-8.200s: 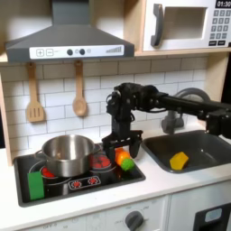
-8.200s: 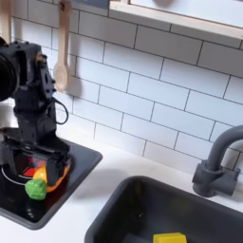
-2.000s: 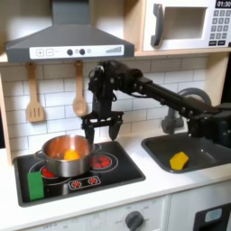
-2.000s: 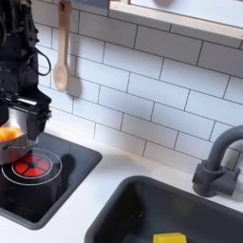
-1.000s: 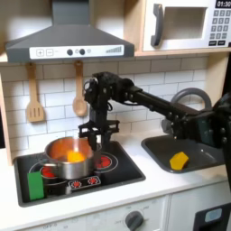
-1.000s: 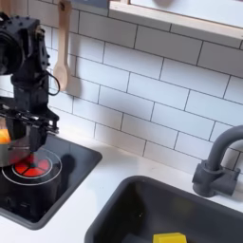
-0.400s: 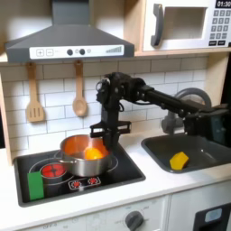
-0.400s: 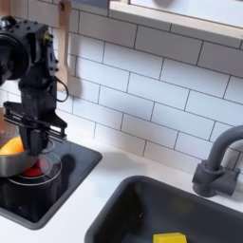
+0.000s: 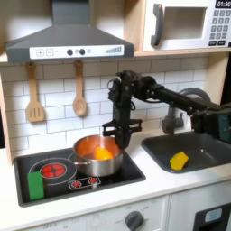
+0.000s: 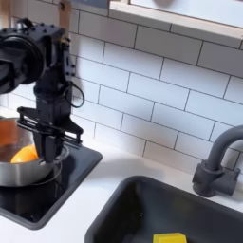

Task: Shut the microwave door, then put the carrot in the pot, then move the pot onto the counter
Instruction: 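Move the pot onto the counter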

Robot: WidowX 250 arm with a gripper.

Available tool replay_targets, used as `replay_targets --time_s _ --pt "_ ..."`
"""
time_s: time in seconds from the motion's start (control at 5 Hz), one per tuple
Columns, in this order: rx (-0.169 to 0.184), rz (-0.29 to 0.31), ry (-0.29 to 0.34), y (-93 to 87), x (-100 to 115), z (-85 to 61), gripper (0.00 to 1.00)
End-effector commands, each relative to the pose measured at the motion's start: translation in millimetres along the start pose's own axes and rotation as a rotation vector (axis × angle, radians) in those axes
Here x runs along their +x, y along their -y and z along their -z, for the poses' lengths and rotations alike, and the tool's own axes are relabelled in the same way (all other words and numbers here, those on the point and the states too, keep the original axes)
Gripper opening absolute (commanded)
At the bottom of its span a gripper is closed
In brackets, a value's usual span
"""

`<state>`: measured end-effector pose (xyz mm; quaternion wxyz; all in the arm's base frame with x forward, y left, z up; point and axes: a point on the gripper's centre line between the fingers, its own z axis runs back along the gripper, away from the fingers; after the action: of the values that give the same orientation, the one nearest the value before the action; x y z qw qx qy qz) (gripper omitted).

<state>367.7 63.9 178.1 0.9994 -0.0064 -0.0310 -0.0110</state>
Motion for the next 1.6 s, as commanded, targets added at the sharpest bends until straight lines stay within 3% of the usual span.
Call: replay_targets --time_s 0.0,0.6,1.0,1.2,1.4 --pt "-0.020 0.029 -0.005 27.5 -5 -0.6 0.00" --pt "-0.040 0.064 -0.015 70.9 -16 -1.1 0.00" --pt "-0.043 0.080 -0.020 86.4 -18 -0.7 0.00" --pt "-0.028 0.058 -0.005 82.5 -18 -4.9 1.00" --pt "-0.033 0.059 0.018 84.2 -19 -14.1 1.00"
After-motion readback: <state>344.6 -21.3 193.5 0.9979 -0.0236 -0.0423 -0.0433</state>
